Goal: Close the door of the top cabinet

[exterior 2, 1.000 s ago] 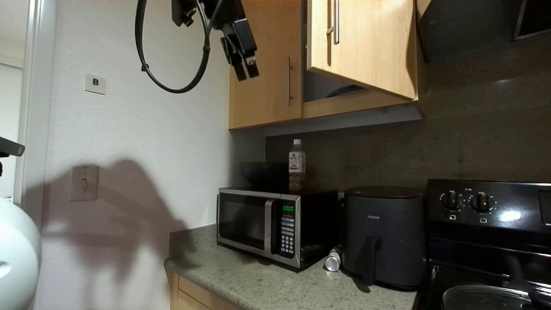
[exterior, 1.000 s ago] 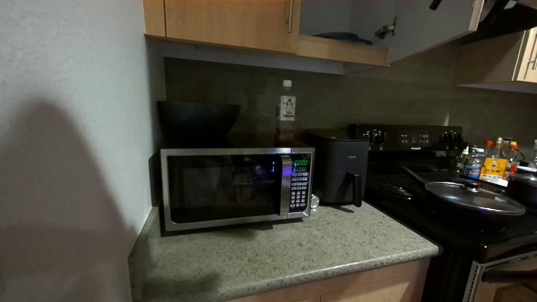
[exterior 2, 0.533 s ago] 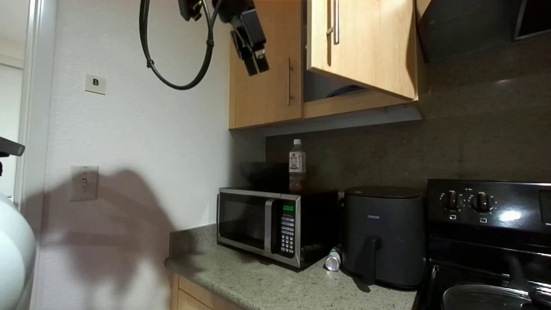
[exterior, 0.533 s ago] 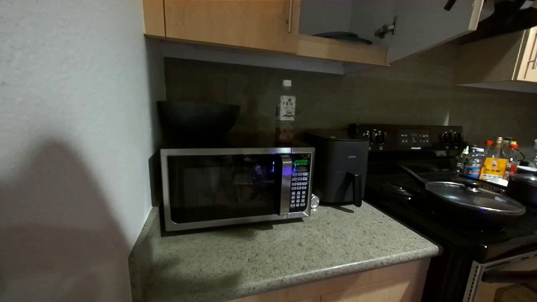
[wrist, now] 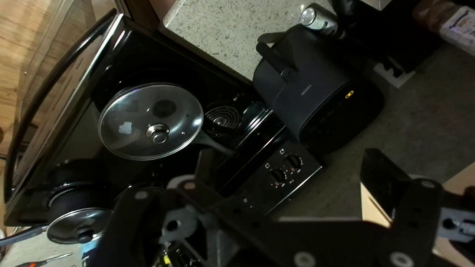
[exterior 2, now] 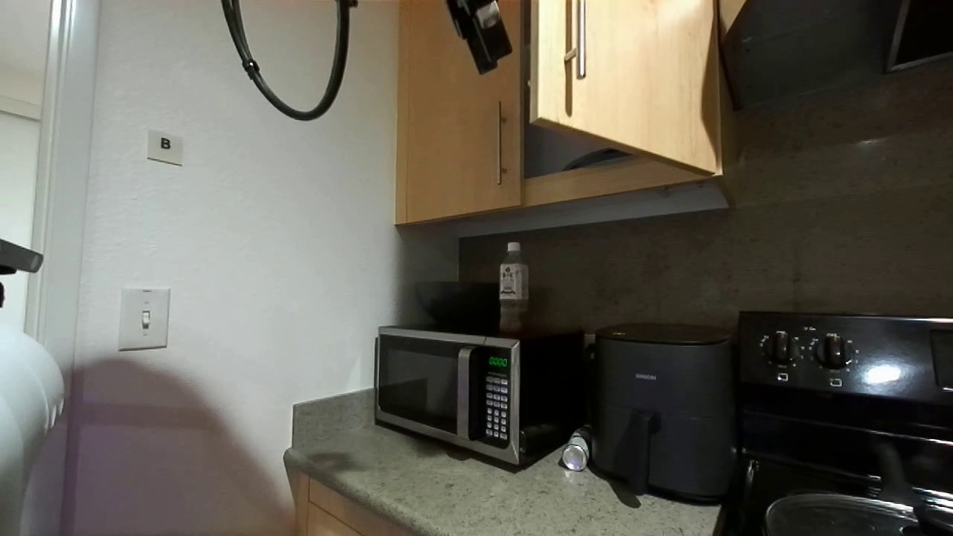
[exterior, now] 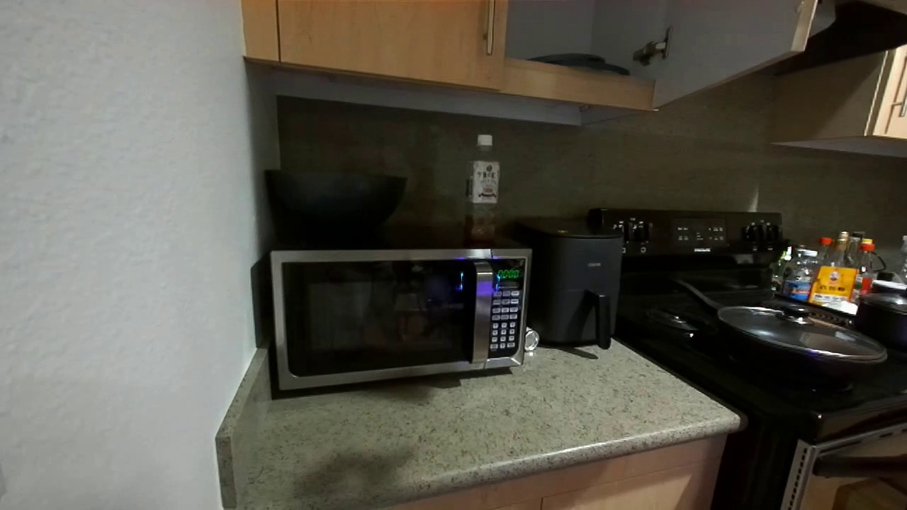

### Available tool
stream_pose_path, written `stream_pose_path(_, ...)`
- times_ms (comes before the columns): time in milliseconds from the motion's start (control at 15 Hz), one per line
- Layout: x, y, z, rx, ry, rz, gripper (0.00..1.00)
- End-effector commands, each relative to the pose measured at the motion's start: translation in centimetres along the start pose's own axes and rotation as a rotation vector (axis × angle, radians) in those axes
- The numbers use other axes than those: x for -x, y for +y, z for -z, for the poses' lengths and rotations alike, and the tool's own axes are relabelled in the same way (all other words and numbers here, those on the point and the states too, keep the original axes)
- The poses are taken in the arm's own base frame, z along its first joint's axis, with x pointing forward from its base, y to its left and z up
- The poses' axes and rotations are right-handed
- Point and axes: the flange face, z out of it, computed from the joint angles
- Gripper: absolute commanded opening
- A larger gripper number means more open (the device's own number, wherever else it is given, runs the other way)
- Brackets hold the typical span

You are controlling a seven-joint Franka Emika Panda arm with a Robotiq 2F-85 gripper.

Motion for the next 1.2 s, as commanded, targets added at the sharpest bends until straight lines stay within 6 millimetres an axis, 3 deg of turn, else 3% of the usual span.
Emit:
stream_pose_path(0,-0.1,0.2,0.2,0.0,0.003,-0.006,1.0)
stream_pose_path(133,-0.2,-0.2,0.1,-0.01,0.018,-0.012,1.0)
stream_pose_path(800,-4.5,-3.1,0.3,-0.046,0.055,-0.086,1.0)
stream_pose_path(1133,-6.4,-3.6,-0.5,-0.044,0.04,-0.085,1.0)
